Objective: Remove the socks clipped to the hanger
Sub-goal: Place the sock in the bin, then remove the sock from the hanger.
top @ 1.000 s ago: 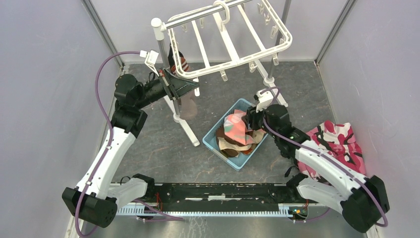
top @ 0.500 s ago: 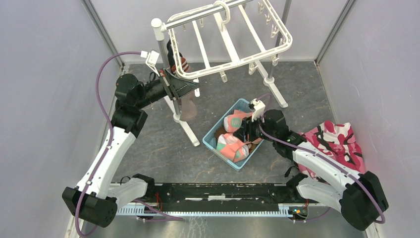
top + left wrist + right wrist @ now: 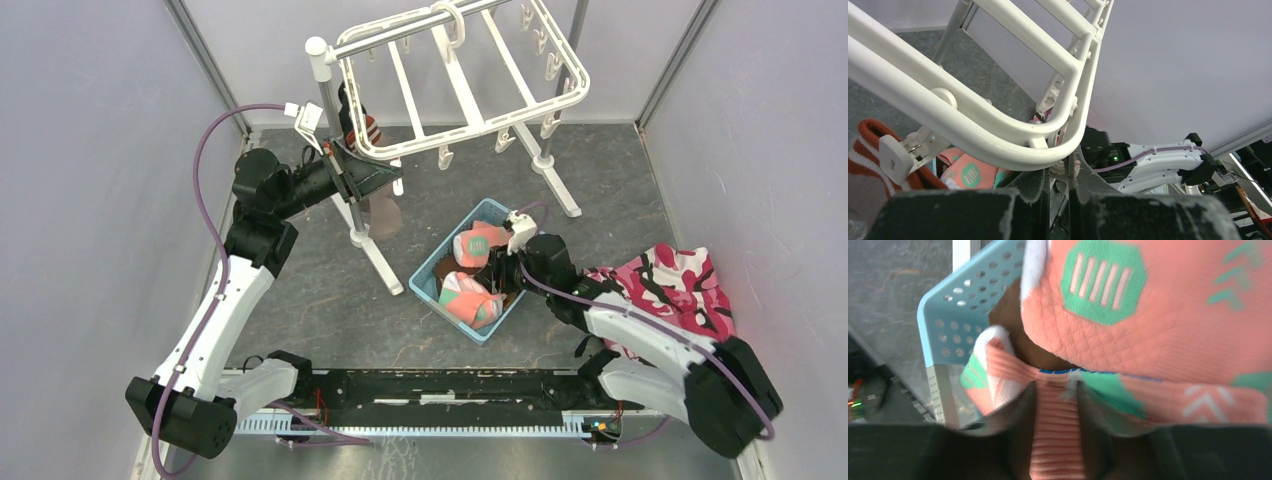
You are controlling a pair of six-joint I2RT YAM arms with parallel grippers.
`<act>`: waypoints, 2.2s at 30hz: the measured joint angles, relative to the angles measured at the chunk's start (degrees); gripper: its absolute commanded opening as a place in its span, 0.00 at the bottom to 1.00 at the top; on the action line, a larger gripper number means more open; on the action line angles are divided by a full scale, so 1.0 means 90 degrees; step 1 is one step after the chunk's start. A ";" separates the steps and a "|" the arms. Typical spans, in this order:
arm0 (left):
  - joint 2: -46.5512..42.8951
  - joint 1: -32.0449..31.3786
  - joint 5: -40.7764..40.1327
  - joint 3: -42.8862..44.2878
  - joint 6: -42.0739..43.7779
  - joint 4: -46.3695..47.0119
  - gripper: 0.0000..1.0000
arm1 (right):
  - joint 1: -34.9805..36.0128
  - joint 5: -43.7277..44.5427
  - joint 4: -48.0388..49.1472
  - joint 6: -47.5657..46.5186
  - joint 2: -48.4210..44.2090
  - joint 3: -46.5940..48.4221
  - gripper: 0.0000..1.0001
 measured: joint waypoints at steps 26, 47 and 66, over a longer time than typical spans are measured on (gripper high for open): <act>0.0151 0.0066 -0.0039 0.0260 0.0063 -0.0034 0.08 | 0.2856 0.3130 0.3456 -0.2790 0.3169 0.3670 0.96; -0.0306 -0.0002 0.0238 0.0219 0.0350 -0.1246 1.00 | 0.2868 0.3895 0.3905 -0.2548 0.3521 0.3769 0.00; -0.1501 0.0005 0.0923 -0.0316 0.2929 -0.4114 0.93 | 0.2038 0.3305 0.3082 -0.1166 0.0559 0.1880 0.00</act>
